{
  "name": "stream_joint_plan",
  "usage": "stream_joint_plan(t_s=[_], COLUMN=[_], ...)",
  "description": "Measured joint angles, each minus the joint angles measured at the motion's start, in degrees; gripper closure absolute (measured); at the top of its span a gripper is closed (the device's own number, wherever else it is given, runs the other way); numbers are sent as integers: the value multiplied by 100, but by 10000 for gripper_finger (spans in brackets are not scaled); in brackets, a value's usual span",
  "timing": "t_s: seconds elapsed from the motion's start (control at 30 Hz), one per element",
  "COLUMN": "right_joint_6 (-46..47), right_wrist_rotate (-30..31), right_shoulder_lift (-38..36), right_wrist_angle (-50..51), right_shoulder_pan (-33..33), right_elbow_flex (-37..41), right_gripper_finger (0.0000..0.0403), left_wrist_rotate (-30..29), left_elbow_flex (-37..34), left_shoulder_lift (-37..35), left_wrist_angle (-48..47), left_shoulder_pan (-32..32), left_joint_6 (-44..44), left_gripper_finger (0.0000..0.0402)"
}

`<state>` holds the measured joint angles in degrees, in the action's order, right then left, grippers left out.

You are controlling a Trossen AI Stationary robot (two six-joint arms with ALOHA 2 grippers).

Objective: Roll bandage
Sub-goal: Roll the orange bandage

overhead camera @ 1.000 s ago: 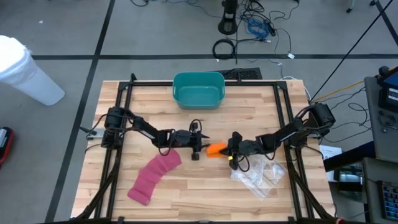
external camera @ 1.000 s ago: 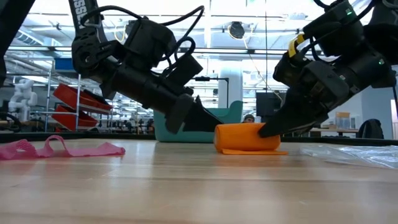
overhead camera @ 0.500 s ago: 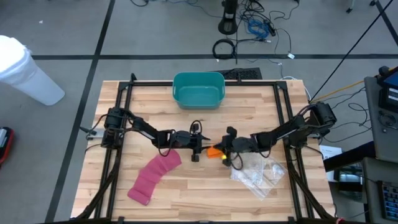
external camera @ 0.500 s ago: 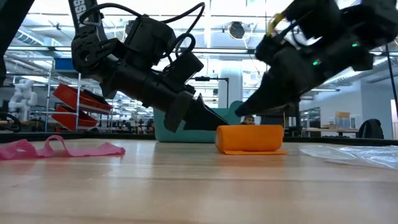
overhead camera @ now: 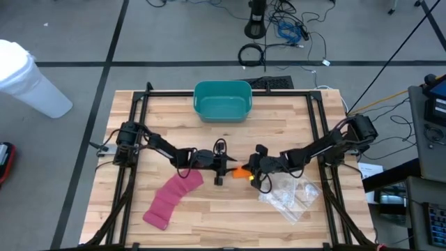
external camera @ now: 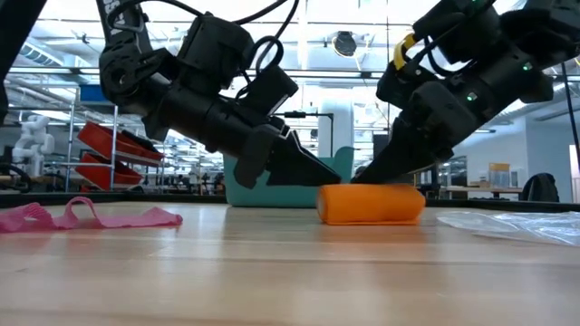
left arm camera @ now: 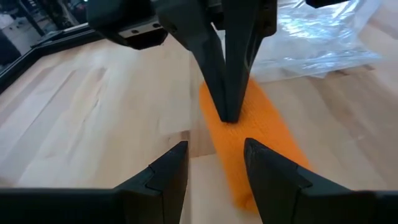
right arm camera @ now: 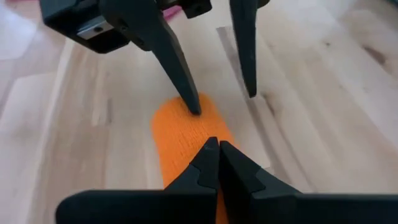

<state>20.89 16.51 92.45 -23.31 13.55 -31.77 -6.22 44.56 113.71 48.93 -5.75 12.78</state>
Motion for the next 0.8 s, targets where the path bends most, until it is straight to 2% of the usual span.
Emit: stream_joint_plan(t_s=[0.33, 0.8], right_joint_6=[228, 697], right_wrist_rotate=[15, -34], right_shoulder_lift=[0, 2], right_wrist_angle=[35, 156], right_shoulder_pan=[331, 736], right_elbow_flex=[0, 4], right_gripper_finger=[403, 403], left_wrist_rotate=[4, 2], left_elbow_flex=[277, 288], left_shoulder_lift=[0, 0], left_wrist_angle=[-44, -199], left_shoulder_pan=[64, 63], left_joint_6=[133, 114], left_gripper_finger=[238, 238])
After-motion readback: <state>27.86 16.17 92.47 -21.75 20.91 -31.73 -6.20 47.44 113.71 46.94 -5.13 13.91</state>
